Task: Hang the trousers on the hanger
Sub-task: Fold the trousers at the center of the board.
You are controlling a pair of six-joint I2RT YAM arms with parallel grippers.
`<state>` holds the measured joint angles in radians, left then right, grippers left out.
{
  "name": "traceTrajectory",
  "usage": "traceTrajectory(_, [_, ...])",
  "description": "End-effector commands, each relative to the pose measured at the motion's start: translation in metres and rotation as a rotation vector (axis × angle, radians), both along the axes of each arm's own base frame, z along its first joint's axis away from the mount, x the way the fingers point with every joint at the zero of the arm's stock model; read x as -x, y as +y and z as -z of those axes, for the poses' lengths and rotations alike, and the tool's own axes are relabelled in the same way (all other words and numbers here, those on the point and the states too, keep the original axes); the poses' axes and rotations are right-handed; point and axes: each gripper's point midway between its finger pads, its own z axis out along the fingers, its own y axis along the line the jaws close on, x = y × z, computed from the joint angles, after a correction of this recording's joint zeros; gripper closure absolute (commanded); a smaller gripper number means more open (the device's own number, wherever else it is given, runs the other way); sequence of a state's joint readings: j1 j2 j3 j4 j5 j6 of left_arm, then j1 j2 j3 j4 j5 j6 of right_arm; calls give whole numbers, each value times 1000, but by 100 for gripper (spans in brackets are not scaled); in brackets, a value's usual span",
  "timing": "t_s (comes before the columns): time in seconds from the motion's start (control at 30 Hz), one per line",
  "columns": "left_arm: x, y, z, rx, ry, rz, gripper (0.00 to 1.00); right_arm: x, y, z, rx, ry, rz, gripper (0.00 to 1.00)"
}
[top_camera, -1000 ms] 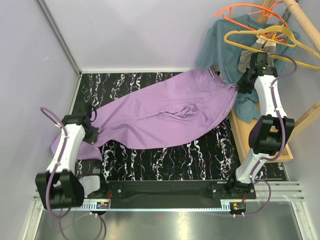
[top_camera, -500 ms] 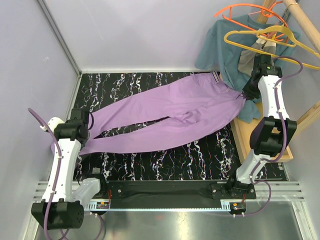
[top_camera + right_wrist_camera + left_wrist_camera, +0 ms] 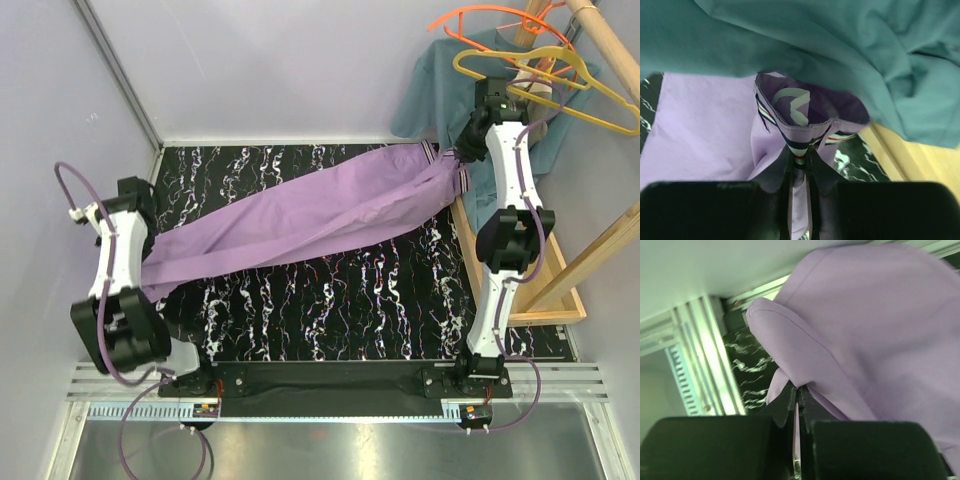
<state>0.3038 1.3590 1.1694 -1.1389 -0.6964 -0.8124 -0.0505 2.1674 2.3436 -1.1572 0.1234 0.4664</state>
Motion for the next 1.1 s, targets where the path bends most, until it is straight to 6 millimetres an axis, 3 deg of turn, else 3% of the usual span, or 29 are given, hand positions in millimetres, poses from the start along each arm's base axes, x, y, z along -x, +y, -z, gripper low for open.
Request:
traceTrajectory(0.0, [-40,15,-11,-24,-37,35,100,-24,9,-5,-43,-56,38,100])
traceTrajectory(0.2, [-54,25,3,-26,37,30,100,-52,33,14,-92,-129,12,100])
traceTrajectory(0.4, [-57,20,13,9,40,51,100,-76,79,3,-130,-272,-102,100])
traceTrajectory(0.47, [-61,21,13,7,29,60,100,-88,87,9,-150,-289,-128,100])
traceTrajectory(0.5, [-63,21,12,11,27,75,100,-97,90,-2,-148,-331,-137,100])
traceTrajectory(0.57, [-72,21,9,16,-1,112,100,-110,98,9,-178,-337,-166,100])
traceTrajectory(0.6, [-76,19,9,27,-2,146,100,-117,100,-2,-183,-373,-172,100])
traceTrajectory(0.63, [-78,19,6,27,-14,162,100,-122,101,4,-185,-373,-172,100])
traceTrajectory(0.8, [-90,18,11,75,-31,216,100,-150,93,-13,-177,-485,-158,100])
traceTrajectory(0.83, [-90,18,12,83,-36,218,100,-155,90,-3,-174,-478,-148,99])
traceTrajectory(1.0, [-92,22,10,102,-100,243,100,-172,68,-2,-217,-527,-117,99])
traceTrajectory(1.03, [-92,22,10,102,-101,246,100,-175,52,-1,-218,-534,-98,100])
traceTrajectory(1.07, [-89,21,13,106,-99,247,100,-176,48,-4,-220,-546,-100,100])
